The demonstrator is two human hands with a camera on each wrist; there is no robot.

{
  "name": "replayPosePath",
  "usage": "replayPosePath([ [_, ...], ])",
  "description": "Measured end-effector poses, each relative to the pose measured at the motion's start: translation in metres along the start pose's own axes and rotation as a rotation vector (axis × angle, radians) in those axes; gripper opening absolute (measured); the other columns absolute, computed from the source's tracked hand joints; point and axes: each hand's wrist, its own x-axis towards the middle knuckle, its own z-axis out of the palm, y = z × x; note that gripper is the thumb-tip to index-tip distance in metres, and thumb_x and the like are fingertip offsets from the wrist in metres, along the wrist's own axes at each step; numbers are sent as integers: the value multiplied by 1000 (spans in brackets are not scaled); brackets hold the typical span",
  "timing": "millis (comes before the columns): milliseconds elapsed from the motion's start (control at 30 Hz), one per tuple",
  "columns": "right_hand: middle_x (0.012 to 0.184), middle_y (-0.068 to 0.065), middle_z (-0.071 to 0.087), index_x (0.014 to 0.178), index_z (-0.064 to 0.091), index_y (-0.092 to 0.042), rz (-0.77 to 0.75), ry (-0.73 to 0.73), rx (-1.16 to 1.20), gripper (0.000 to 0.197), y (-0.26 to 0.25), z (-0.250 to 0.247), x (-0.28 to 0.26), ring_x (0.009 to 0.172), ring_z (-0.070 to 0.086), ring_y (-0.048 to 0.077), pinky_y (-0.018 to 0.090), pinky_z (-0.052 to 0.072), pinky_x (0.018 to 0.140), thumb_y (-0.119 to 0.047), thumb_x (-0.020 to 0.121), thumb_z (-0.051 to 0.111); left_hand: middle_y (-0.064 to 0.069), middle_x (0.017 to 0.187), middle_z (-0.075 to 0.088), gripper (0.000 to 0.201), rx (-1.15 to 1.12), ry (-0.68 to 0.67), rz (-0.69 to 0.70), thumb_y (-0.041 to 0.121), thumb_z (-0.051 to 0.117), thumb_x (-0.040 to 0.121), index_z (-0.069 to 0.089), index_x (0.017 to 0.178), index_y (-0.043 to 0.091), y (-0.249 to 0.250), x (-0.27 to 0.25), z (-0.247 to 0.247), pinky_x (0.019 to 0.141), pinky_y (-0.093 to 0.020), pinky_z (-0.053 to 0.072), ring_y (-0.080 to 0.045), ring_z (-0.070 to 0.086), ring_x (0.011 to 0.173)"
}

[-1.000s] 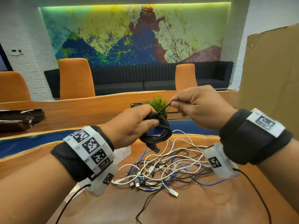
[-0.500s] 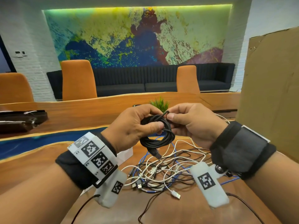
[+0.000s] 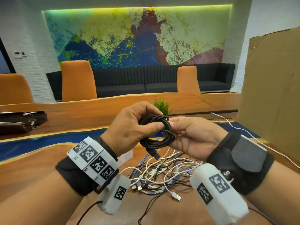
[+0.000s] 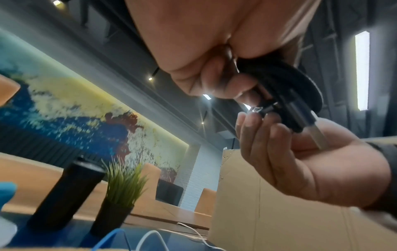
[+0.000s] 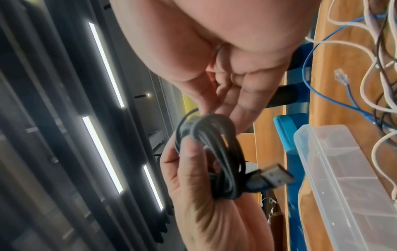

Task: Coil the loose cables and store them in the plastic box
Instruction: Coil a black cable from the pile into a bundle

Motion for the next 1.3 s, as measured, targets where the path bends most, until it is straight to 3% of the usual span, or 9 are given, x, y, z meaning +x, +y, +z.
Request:
replayPosePath([
  [100, 88, 12, 66, 117, 62, 4, -67, 55, -35, 26, 1, 3, 0, 69, 61, 15, 24, 58, 56, -4, 98, 46, -13, 90, 73, 27, -129, -41, -124, 17, 81, 75, 62, 95, 19, 3, 1, 0, 73, -41, 60, -31, 71, 82],
  [267, 87, 15, 68, 105, 63, 3, -253, 189, -203, 15, -1, 7, -4, 66, 63, 17, 27, 58, 54, -4, 96, 53, -4, 77, 67, 30, -291, -98, -310, -3, 73, 79, 52, 96, 11, 7, 2, 9, 61, -49, 61, -26, 68, 72],
  [467, 72, 11, 68, 91, 67, 2, -493, 264, -454, 7, -12, 15, -11, 56, 65, 12, 21, 53, 48, 1, 90, 60, -9, 84, 68, 14, -321, -67, -365, 28, 69, 79, 60, 90, 25, 6, 5, 14, 67, -39, 45, -26, 64, 74],
  [600, 80, 13, 69, 92, 69, -3, -545, 308, -611, 11, -17, 14, -11, 64, 67, 13, 24, 58, 54, -4, 94, 58, -18, 100, 67, 24, -363, -73, -345, 12, 69, 83, 54, 102, 15, 5, 7, 15, 84, -59, 53, -34, 65, 90],
  [733, 82, 15, 68, 92, 68, -9, -604, 349, -788, 12, -18, 8, -8, 63, 63, 10, 21, 58, 55, -5, 95, 57, -11, 93, 68, 22, -306, -114, -368, -1, 58, 93, 55, 107, 15, 2, 9, 11, 67, -39, 59, -19, 66, 77],
  [900, 79, 19, 66, 97, 67, -2, -629, 330, -842, 12, -14, 2, -5, 61, 62, 14, 26, 58, 58, 0, 94, 55, -1, 73, 60, 9, -221, -115, -436, 12, 61, 93, 56, 98, 18, 9, 11, 11, 51, -20, 39, -10, 46, 57],
  [1067, 80, 22, 69, 93, 68, -4, -655, 335, -846, 11, -9, 1, -2, 67, 69, 30, 38, 61, 61, -1, 93, 58, -6, 75, 64, 31, -237, -56, -341, 15, 80, 77, 52, 90, 15, -1, 7, 19, 59, -28, 36, -24, 50, 69],
  [1167, 75, 16, 67, 92, 67, -5, -609, 341, -816, 11, -8, -2, 0, 58, 65, 20, 28, 59, 55, -1, 94, 57, -6, 80, 66, 35, -279, -56, -334, 9, 81, 72, 52, 90, 14, -4, 6, 20, 67, -26, 48, -18, 62, 72],
  [1300, 72, 11, 65, 92, 67, -6, -539, 347, -806, 12, -6, -4, 1, 54, 63, 11, 22, 55, 50, -2, 95, 55, -7, 78, 62, 32, -196, -122, -384, 8, 80, 71, 55, 87, 21, -1, 8, 18, 64, -27, 42, -20, 53, 69],
])
